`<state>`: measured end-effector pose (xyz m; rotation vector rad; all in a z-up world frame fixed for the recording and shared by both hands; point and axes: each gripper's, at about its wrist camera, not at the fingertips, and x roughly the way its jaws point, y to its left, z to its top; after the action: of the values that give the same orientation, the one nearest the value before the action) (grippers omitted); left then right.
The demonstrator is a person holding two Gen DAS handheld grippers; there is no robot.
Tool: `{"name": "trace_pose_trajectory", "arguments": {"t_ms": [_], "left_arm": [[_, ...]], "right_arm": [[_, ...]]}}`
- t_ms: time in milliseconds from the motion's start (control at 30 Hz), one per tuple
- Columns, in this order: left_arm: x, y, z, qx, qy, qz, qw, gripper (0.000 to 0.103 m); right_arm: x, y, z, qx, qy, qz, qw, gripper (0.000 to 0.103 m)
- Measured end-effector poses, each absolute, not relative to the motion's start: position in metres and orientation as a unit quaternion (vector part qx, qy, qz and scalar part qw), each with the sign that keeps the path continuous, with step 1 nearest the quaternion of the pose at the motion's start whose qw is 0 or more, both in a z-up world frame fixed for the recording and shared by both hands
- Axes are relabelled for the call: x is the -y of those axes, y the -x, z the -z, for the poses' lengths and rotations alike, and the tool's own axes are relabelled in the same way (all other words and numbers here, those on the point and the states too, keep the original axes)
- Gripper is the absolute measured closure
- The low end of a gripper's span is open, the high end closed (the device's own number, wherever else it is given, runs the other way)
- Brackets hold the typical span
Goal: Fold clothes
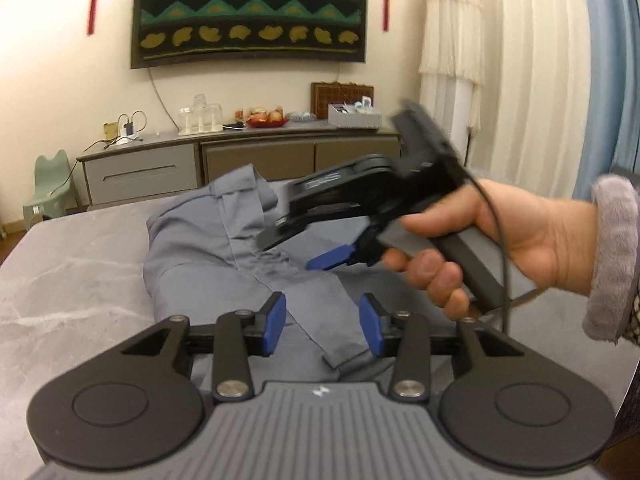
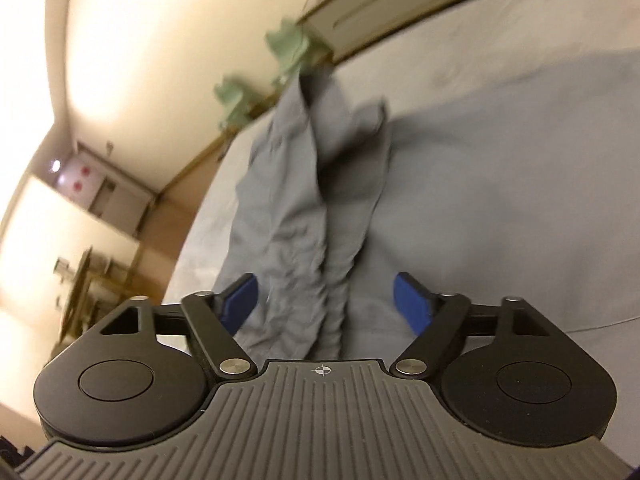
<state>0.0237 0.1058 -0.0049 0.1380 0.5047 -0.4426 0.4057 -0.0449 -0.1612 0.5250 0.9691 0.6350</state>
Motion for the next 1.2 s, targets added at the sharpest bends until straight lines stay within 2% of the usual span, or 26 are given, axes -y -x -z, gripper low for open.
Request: {"name": "trace_pose_trajectory", "arguments": {"t_ms": [33, 100, 167, 367, 467, 567, 667, 700, 733, 800, 900, 1033, 1100, 1200], "left_arm": [[-0.101, -0.022, 0.006, -0.247, -0.086, 0.223, 0.939, 0.058], [-0.089, -0.018, 0.009, -0.241, -0.13, 0.24, 0.931, 0.042], [-0.075, -0.007, 0.019, -0.232, -0.181, 0.261, 0.919, 0.037], [-0.055, -0.002, 0.046, -0.207, -0.289, 0.21, 0.911, 0.038], [-0.055, -0.007, 0.048, -0.202, -0.299, 0.196, 0.912, 0.044], [-0.058, -0.012, 0.045, -0.201, -0.289, 0.193, 0.916, 0.056], [-0.059, -0.013, 0.039, -0.205, -0.277, 0.195, 0.918, 0.077], [-0.059, -0.013, 0.037, -0.205, -0.271, 0.195, 0.92, 0.087], [-0.06, -0.013, 0.034, -0.206, -0.266, 0.194, 0.921, 0.089], [-0.063, -0.013, 0.026, -0.202, -0.251, 0.193, 0.927, 0.094], [-0.067, -0.007, 0.003, -0.179, -0.218, 0.193, 0.94, 0.095], [-0.056, -0.001, -0.018, -0.158, -0.161, 0.235, 0.945, 0.095], [-0.04, -0.005, -0.017, -0.165, -0.152, 0.252, 0.941, 0.095], [-0.01, -0.017, -0.001, -0.191, -0.165, 0.263, 0.931, 0.094]], "right_arm": [[0.037, -0.408, 0.164, -0.454, -0.229, -0.296, 0.808, 0.021], [0.027, -0.412, 0.166, -0.45, -0.213, -0.299, 0.814, 0.019], [0.028, -0.42, 0.169, -0.447, -0.225, -0.294, 0.814, 0.02], [0.017, -0.432, 0.177, -0.46, -0.227, -0.347, 0.785, 0.024], [0.012, -0.431, 0.176, -0.457, -0.227, -0.376, 0.773, 0.024], [0.009, -0.44, 0.183, -0.461, -0.221, -0.351, 0.785, 0.036], [-0.012, -0.444, 0.192, -0.466, -0.172, -0.341, 0.798, 0.057], [-0.017, -0.444, 0.191, -0.461, -0.156, -0.339, 0.805, 0.07], [-0.019, -0.443, 0.188, -0.453, -0.154, -0.344, 0.808, 0.085], [-0.02, -0.438, 0.181, -0.436, -0.148, -0.35, 0.816, 0.092], [-0.012, -0.42, 0.155, -0.395, -0.125, -0.352, 0.839, 0.096], [0.023, -0.402, 0.112, -0.351, -0.119, -0.338, 0.865, 0.096], [0.045, -0.394, 0.1, -0.348, -0.102, -0.32, 0.875, 0.096], [0.068, -0.403, 0.111, -0.375, -0.081, -0.284, 0.879, 0.096]]}}
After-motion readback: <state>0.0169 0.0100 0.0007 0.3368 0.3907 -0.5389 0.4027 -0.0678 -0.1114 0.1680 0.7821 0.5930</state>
